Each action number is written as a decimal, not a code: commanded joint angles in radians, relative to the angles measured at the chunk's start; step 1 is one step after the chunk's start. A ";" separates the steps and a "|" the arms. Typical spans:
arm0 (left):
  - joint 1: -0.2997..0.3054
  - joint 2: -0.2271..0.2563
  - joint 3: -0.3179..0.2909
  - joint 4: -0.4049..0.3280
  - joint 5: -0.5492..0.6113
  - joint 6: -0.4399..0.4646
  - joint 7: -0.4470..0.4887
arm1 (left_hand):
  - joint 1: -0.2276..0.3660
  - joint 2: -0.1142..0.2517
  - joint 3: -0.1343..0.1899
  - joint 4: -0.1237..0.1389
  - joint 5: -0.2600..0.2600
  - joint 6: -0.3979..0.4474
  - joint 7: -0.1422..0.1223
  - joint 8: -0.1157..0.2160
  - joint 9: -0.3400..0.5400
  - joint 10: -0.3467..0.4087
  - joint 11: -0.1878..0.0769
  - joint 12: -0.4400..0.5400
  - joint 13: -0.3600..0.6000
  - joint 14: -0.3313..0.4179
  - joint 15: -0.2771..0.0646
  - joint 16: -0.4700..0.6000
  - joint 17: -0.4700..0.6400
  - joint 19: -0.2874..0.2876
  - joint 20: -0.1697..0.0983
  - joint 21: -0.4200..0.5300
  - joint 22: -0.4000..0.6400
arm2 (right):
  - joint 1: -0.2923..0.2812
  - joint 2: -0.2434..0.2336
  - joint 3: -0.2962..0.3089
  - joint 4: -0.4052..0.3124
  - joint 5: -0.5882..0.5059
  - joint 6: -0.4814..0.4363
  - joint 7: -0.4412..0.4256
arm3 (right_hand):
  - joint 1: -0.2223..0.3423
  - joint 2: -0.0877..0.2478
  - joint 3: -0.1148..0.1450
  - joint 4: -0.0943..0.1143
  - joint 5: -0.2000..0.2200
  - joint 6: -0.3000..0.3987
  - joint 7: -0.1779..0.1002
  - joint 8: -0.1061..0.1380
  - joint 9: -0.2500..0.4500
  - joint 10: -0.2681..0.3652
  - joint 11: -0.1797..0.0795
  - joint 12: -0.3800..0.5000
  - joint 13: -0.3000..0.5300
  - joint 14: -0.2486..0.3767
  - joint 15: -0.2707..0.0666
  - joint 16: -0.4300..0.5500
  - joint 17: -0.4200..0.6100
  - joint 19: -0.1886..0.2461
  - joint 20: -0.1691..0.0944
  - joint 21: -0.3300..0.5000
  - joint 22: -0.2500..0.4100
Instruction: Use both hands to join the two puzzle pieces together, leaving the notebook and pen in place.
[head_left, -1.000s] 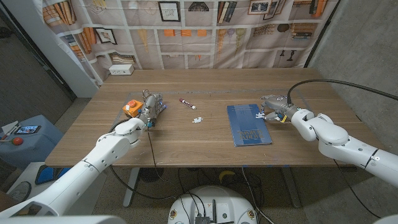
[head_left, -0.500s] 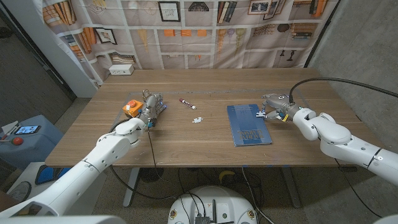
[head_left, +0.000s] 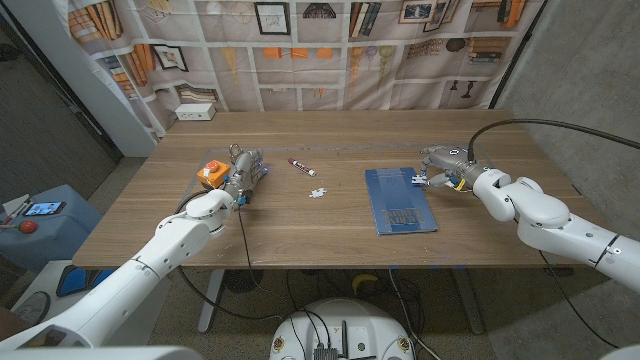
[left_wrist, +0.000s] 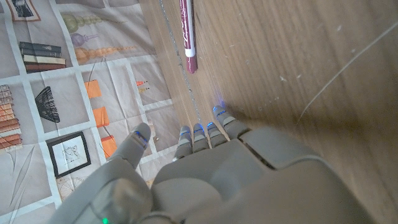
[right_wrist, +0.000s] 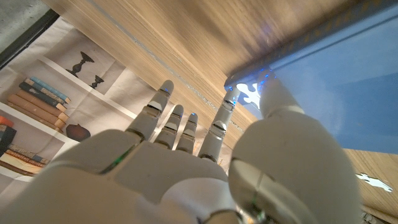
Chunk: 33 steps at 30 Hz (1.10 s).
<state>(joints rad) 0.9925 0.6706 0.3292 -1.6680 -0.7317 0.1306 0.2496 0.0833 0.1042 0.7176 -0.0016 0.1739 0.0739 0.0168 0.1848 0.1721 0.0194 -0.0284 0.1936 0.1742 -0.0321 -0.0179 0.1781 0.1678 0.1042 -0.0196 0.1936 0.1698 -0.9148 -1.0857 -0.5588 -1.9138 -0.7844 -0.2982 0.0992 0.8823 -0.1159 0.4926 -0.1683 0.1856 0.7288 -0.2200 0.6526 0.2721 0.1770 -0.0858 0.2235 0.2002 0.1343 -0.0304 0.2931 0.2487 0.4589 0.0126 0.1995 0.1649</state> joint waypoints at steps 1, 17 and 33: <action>0.008 0.011 0.006 -0.008 0.038 -0.040 -0.013 | 0.005 0.077 0.004 -0.002 0.002 0.012 -0.004 0.000 0.004 0.008 -0.007 0.001 0.002 0.005 -0.002 0.002 0.001 0.008 -0.002 0.002 0.003 | 0.027 0.000 0.009 -0.015 0.035 0.034 0.030 | 0.006 0.004 0.001 0.003 0.006 0.007 -0.002 0.003 0.003 0.011 -0.002 0.003 -0.001 0.003 -0.004 0.005 0.005 0.009 0.006 -0.001 0.005; -0.008 0.061 0.025 -0.024 0.119 -0.059 -0.052 | 0.013 0.078 0.007 -0.012 0.002 0.050 -0.007 0.010 0.003 0.040 -0.015 0.010 0.002 0.034 -0.007 0.008 0.000 0.032 -0.003 0.009 0.003 | 0.068 0.037 -0.001 -0.038 0.026 0.039 0.068 | 0.008 0.004 -0.001 0.004 0.006 0.011 -0.002 0.004 0.003 0.017 -0.008 0.001 -0.002 0.001 -0.005 0.004 0.007 0.008 0.006 -0.003 0.005; -0.043 0.151 0.054 -0.079 0.224 -0.024 -0.113 | 0.031 0.067 0.015 -0.040 0.000 0.081 -0.012 0.012 0.003 0.066 -0.026 0.012 0.001 0.058 -0.017 0.007 -0.003 0.052 -0.006 0.011 0.001 | 0.089 0.067 -0.010 -0.079 -0.006 -0.003 0.108 | 0.010 0.006 -0.002 0.004 0.006 0.012 -0.002 0.005 0.002 0.020 -0.008 -0.001 -0.002 -0.001 -0.005 0.003 0.009 0.005 0.008 -0.005 0.005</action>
<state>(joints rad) 0.9674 0.7710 0.3665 -1.7170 -0.6115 0.0820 0.1922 0.1007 0.1107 0.7286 -0.0298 0.1739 0.1437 0.0068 0.1929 0.1724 0.0698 -0.0535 0.2013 0.1720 0.0163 -0.0304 0.1781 0.1626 0.1453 -0.0252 0.1997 0.1698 -0.8509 -1.0481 -0.5573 -1.9561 -0.7659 -0.2788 0.1843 0.8884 -0.1221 0.4899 -0.1655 0.1856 0.7341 -0.2254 0.6525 0.2724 0.1895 -0.0911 0.2235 0.1952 0.1342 -0.0303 0.2931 0.2534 0.4660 0.0198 0.1957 0.1649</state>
